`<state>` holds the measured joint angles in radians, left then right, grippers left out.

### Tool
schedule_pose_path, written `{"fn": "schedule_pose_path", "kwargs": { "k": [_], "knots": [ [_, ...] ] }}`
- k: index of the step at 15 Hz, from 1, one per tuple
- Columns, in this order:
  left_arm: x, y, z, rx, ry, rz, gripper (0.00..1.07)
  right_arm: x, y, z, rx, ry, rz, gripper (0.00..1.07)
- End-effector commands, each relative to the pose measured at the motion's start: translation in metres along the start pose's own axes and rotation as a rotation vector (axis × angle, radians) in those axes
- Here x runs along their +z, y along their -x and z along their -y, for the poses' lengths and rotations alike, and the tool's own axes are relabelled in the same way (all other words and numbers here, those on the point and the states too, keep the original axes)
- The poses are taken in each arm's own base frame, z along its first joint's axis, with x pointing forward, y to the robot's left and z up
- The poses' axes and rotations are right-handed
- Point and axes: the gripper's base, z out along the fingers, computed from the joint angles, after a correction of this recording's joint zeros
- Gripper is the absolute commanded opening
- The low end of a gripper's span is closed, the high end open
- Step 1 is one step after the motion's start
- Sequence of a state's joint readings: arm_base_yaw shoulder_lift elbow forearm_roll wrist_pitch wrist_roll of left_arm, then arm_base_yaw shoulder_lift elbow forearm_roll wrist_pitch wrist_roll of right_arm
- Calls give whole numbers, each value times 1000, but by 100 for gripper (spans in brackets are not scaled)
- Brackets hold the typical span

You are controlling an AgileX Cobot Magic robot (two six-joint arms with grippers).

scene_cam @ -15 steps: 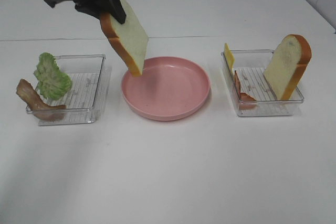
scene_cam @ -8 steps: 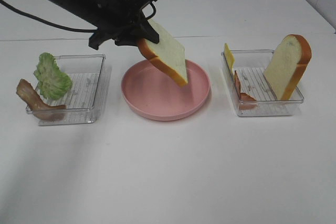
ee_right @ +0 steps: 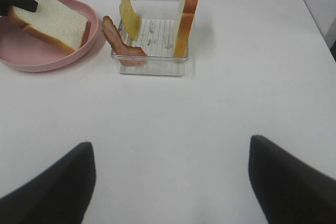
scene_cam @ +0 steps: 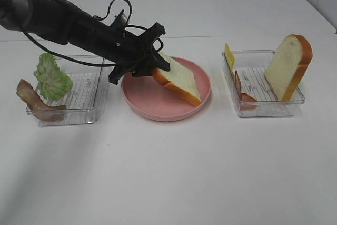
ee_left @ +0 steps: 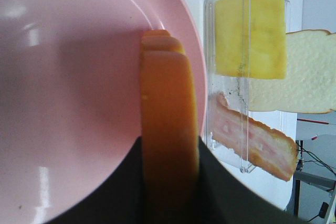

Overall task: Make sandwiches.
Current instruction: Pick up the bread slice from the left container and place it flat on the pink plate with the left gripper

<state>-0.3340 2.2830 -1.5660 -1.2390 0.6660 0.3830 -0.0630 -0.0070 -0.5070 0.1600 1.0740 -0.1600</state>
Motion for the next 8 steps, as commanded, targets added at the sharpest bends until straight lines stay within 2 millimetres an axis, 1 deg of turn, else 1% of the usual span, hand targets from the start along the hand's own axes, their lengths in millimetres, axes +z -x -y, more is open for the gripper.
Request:
{"fn": "schedule_pose_path", "kwargs": {
  "k": [1, 4, 7, 8],
  "knots": [
    [7, 0, -4, -40, -14, 7, 0, -1, -1, -1, -3, -4, 19, 76],
    [10, 0, -8, -47, -4, 10, 0, -1, -1, -1, -3, -3, 19, 76],
    [9, 0, -8, -41, -2, 9, 0, -1, -1, -1, -2, -2, 20, 76],
    [8, 0, -7, -36, -2, 8, 3, -1, -1, -1, -2, -2, 20, 76]
  ]
}}
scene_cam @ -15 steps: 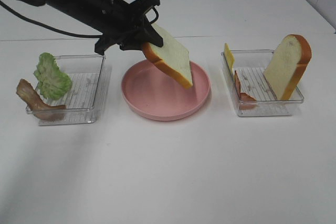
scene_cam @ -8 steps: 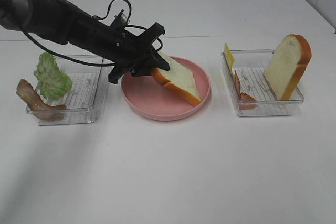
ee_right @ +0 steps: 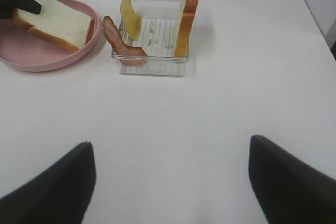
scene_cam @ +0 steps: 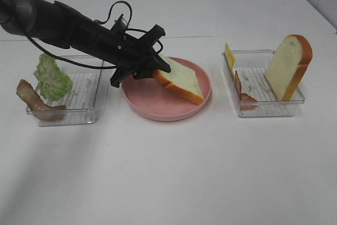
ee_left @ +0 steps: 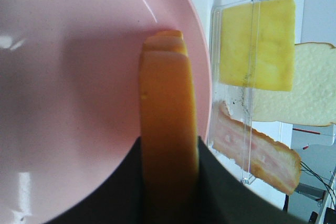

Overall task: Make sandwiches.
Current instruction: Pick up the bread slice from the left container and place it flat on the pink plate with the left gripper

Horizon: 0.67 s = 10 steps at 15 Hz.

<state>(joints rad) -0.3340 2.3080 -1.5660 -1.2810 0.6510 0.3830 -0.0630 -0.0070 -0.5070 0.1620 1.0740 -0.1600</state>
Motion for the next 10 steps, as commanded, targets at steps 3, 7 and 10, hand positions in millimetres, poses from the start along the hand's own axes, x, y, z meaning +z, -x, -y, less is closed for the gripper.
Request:
{"fn": "schedule_pose_path", "kwargs": {
  "k": [3, 7, 10],
  "knots": [
    [-4, 0, 5, 50, 7, 4, 40, -1, -1, -1, -3, -4, 19, 76],
    [-15, 4, 17, 217, 54, 7, 80, -1, -1, -1, -3, -4, 19, 76],
    [-18, 5, 22, 253, 64, -25, 85, -1, -1, -1, -3, -4, 19, 76]
  ]
}}
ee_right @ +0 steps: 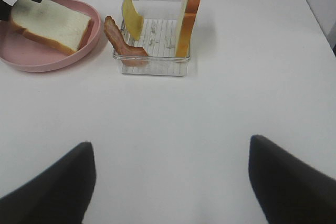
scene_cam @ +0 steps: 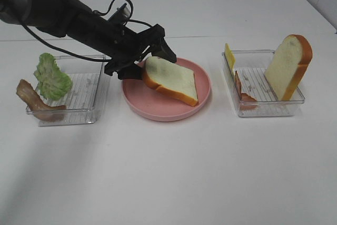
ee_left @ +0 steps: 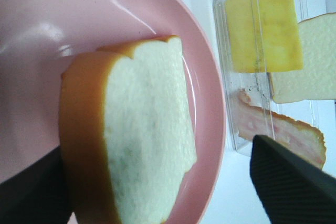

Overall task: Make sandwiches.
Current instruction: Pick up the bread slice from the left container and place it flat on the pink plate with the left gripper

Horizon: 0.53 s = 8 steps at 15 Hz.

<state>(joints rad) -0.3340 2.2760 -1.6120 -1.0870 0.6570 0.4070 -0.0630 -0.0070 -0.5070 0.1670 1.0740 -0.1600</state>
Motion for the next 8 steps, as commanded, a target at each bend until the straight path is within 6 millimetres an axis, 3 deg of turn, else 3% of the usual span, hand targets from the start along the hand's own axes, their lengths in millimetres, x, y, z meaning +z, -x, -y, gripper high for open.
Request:
{"fn": "schedule_pose_path", "kwargs": {
  "k": [1, 5, 8],
  "knots": [
    [-6, 1, 9, 31, 11, -38, 85, -1, -1, 0, -5, -8, 19, 76],
    [-23, 15, 24, 191, 113, -126, 85, -1, -1, 0, -5, -8, 19, 76],
    [-35, 22, 32, 206, 174, -160, 85, -1, -1, 0, -5, -8, 19, 76]
  ]
}}
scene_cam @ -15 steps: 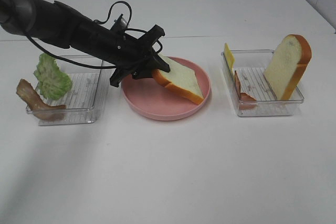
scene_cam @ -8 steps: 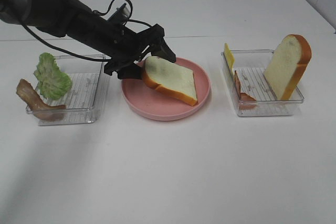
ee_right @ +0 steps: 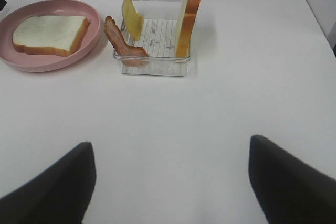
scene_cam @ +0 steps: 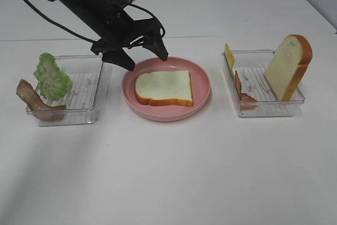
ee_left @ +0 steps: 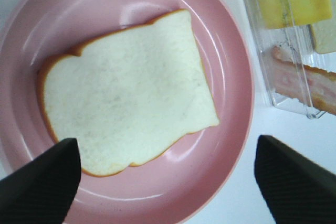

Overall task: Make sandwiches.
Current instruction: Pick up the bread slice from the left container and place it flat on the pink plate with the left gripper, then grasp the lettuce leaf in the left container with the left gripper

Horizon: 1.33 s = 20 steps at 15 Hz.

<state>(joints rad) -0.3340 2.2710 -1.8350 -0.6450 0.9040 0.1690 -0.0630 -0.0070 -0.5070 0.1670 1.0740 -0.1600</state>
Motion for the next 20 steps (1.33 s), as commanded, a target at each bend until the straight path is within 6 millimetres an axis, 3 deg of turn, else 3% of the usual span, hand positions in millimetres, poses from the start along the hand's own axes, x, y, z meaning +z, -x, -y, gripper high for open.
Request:
{"fn": "schedule_pose_path", "kwargs": {
  "k": [1, 4, 8, 10, 12, 17, 20],
  "knots": [
    [-10, 3, 6, 13, 26, -23, 85, -1, -1, 0, -5, -8, 19, 76],
    [-25, 9, 14, 31, 39, -56, 84, -1, -1, 0, -5, -8, 19, 76],
    [-56, 13, 11, 29, 269, -148, 78, -1, -1, 0, -5, -8, 19, 76],
    [-70, 18, 11, 38, 356, -104, 71, -1, -1, 0, -5, -8, 19, 76],
    [-85, 20, 12, 50, 409, -68, 71, -1, -1, 0, -5, -8, 19, 76],
    [-144, 13, -22, -72, 466, -9, 71, -1, -1, 0, -5, -7, 19, 76],
    [-159, 7, -55, -153, 497, -18, 71, -1, -1, 0, -5, -7, 19, 76]
  ]
}}
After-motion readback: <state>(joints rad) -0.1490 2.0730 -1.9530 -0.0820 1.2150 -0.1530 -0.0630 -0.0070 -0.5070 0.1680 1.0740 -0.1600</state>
